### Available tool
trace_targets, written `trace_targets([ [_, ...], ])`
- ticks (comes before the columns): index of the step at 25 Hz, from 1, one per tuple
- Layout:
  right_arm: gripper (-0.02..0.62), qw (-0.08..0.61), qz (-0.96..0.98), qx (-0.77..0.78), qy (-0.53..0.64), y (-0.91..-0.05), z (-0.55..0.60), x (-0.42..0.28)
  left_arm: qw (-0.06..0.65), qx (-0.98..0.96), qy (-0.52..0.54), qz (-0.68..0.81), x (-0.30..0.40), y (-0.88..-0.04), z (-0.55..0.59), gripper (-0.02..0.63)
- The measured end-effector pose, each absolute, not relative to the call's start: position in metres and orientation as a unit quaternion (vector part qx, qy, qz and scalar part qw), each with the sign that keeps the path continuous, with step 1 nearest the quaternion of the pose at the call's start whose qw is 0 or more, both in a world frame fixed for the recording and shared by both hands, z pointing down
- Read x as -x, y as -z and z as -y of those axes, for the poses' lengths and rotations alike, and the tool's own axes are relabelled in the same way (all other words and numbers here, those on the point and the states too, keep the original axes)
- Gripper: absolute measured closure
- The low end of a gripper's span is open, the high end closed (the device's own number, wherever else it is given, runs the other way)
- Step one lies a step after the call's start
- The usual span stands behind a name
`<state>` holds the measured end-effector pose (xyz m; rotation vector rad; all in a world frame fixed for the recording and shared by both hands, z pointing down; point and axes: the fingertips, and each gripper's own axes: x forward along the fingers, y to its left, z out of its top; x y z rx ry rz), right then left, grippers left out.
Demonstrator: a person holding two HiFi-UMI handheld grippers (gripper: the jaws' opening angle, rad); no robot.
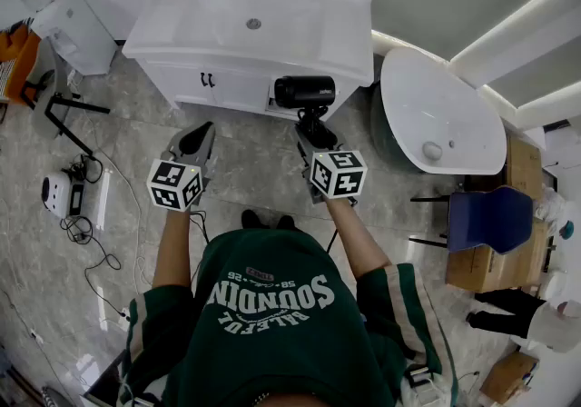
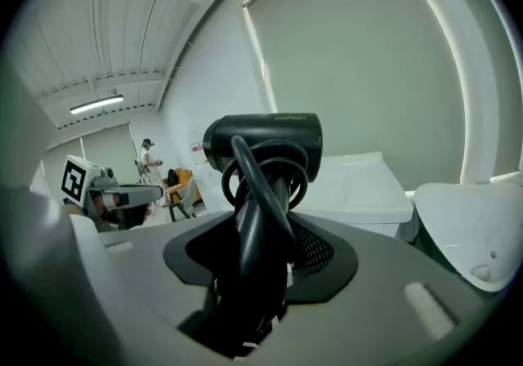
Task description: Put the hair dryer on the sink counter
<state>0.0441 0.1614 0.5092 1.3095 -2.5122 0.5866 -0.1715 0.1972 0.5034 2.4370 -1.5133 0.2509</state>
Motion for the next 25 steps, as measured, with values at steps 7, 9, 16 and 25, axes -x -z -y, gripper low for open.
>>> trace_targets([
  [7, 0.411, 0.119, 0.861, -0.45, -0.203, -0.508, -0.163, -0.039, 0.131, -0.842, -0.084, 0.516, 0.174, -0.503, -0.196, 0.554],
  [9, 0.411, 0.121, 0.86, -0.451, -0.204, -0.51, -0.164, -0.038, 0.13, -0.843, -0.083, 0.515, 0.173, -0.503, -0.195, 0.554],
  [16, 0.411, 0.122, 0.86, -0.449, -0.211, -0.512, -0.164, -0.031, 0.131, -0.846, -0.079, 0.51, 0.178, -0.504, -0.194, 0.554],
  [25, 0.41, 0.119, 0.856, -0.454, -0.218, -0.517, -0.169, -0.021, 0.132, -0.847, -0.077, 0.509, 0.191, -0.507, -0.194, 0.554],
])
